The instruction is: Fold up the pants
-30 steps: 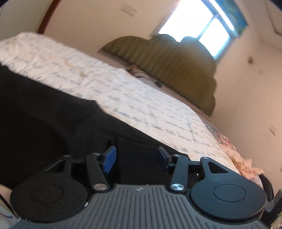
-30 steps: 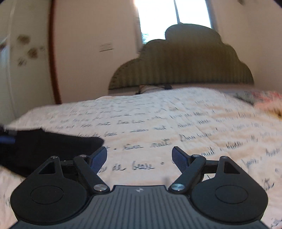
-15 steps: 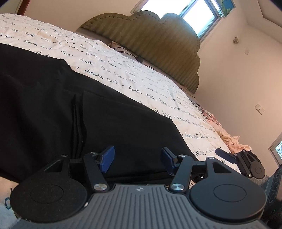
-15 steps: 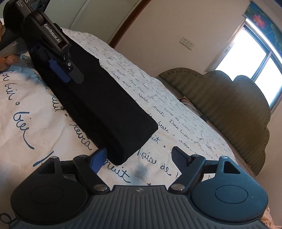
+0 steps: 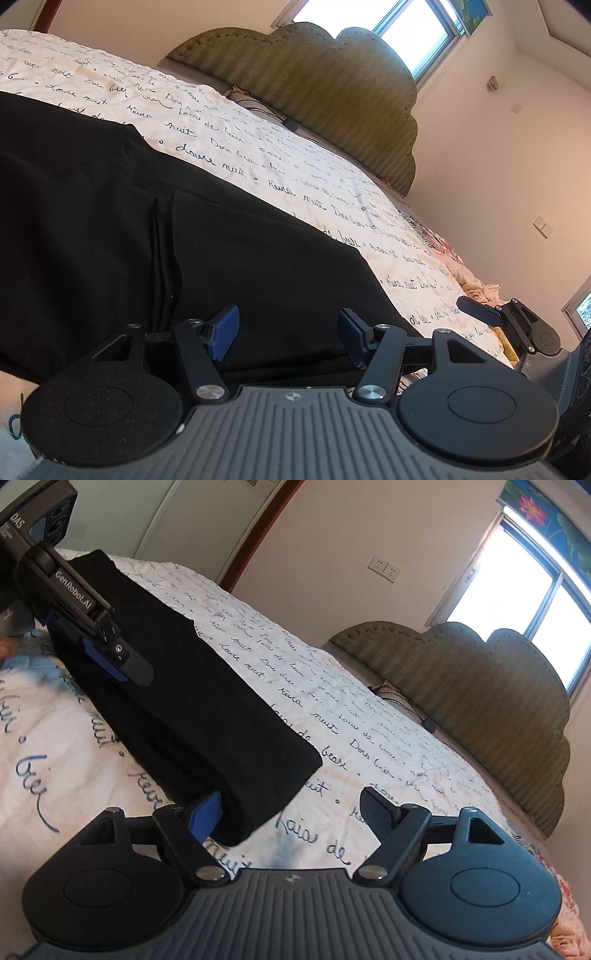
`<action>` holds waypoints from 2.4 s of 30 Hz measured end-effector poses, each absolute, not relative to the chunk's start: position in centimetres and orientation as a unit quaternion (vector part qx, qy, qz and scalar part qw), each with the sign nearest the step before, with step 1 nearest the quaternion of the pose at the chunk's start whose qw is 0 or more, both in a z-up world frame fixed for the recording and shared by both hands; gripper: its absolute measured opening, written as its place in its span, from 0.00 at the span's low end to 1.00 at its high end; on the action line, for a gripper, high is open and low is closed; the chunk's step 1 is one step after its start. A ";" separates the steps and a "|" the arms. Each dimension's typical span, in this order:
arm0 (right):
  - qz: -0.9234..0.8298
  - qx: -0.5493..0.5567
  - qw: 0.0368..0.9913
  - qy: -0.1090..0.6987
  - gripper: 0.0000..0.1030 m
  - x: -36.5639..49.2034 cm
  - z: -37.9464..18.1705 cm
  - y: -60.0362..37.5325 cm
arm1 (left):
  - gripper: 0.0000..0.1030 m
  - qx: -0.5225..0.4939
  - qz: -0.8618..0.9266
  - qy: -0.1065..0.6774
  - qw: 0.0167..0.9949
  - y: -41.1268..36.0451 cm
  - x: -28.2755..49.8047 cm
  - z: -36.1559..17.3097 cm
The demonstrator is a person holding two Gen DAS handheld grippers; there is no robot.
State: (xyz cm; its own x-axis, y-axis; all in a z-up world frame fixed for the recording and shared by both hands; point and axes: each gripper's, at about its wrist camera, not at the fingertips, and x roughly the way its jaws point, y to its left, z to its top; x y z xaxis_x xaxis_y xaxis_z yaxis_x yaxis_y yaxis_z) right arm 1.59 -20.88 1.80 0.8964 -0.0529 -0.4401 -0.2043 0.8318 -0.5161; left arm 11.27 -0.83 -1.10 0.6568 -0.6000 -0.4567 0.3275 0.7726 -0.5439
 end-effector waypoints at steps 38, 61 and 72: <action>0.081 -0.442 0.861 0.239 0.10 1.4 -3.5 -17.4 | 0.64 -0.215 -0.273 0.320 0.881 -0.6 11.9 -1.4; 0.104 0.221 0.932 0.268 0.87 7.7 4.9 -29.8 | 0.75 -0.348 -0.178 0.350 0.851 4.8 13.2 -0.1; 0.113 0.299 0.900 0.297 0.88 9.1 -0.7 -29.5 | 0.68 -0.353 -0.138 0.413 0.828 5.1 18.6 0.6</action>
State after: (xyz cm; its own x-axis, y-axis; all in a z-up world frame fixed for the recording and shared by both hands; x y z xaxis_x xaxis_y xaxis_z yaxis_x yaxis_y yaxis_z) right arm 9.12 -29.48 -0.75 0.7981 0.3809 -0.4669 -0.0261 0.7960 0.6048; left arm 18.61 5.13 0.56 0.6211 -0.5196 -0.5867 -0.0635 0.7128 -0.6985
